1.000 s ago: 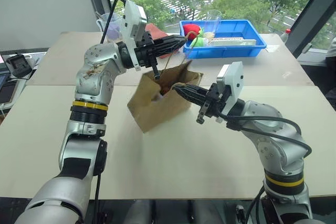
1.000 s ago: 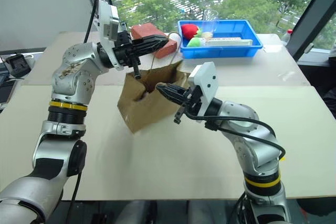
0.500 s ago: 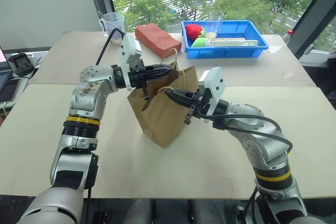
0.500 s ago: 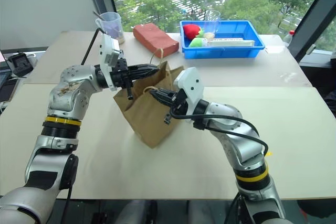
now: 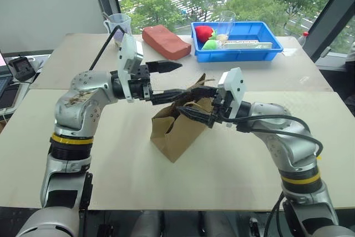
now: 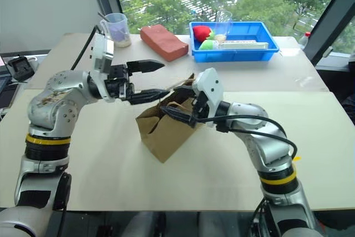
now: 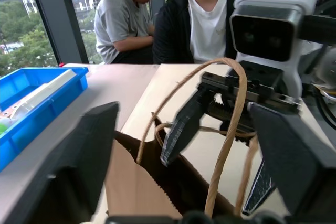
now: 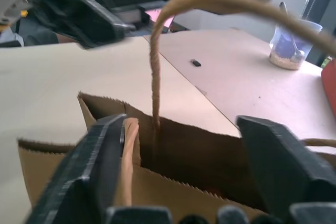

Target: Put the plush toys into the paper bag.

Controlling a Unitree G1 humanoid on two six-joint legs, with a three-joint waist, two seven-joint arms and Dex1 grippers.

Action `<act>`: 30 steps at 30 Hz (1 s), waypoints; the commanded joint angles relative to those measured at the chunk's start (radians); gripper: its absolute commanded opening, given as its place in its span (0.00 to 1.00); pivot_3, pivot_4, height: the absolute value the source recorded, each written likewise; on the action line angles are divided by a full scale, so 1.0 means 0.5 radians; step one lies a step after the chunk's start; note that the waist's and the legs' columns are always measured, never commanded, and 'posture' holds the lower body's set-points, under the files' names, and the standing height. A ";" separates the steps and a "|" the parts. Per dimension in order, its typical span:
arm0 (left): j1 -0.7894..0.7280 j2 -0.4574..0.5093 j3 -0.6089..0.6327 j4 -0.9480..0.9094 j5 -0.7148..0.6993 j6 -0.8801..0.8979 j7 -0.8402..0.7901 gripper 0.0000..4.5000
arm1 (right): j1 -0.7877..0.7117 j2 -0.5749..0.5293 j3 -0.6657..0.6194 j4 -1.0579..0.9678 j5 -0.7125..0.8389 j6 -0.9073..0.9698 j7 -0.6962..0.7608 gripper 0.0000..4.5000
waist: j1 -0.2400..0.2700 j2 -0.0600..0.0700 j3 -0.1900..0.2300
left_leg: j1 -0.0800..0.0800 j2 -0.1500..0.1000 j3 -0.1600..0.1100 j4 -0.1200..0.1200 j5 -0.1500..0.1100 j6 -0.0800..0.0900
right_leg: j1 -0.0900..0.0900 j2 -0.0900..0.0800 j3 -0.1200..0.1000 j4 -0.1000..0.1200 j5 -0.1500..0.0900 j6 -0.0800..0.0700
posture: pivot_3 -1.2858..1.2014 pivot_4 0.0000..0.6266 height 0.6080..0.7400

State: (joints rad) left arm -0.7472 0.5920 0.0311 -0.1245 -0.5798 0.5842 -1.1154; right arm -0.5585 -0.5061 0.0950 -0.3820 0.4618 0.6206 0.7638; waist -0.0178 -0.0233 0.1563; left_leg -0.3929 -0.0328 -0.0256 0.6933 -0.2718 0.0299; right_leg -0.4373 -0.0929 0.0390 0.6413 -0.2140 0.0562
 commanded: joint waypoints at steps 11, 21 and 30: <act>0.587 0.518 0.530 -0.623 -0.429 0.397 0.143 1.00 | -0.220 -0.435 -0.323 -0.143 0.499 0.337 0.284 0.99 | 0.012 0.001 0.001 | 0.002 0.006 0.001 0.000 -0.001 0.001 | 0.002 -0.001 -0.001 -0.006 0.000 0.000 | 0.52 0.24 1.00; 1.016 0.246 0.341 -0.726 -0.279 0.152 0.385 1.00 | -0.546 -0.734 -0.543 -0.012 1.050 0.871 0.313 0.99 | 0.024 0.000 0.002 | 0.002 0.010 0.001 -0.003 -0.002 0.002 | 0.009 -0.002 -0.002 -0.023 0.002 -0.004 | 0.52 0.24 1.00; 1.087 0.236 0.161 -0.693 -0.231 0.063 0.283 1.00 | -0.355 -1.035 -0.408 -0.360 1.173 0.978 0.499 0.99 | 0.037 0.000 0.002 | 0.002 0.011 0.003 -0.005 -0.004 0.006 | 0.009 -0.002 -0.004 -0.026 0.002 -0.004 | 0.52 0.24 1.00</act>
State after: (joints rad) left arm -0.2071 0.7038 0.1210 -0.4505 -0.7038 0.6479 -0.9601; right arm -0.7387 -1.0105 -0.1061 -0.5265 1.0499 1.1308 0.9967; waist 0.0007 -0.0232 0.1571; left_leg -0.3921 -0.0271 -0.0238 0.6907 -0.2740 0.0329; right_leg -0.4329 -0.0939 0.0375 0.6279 -0.2132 0.0544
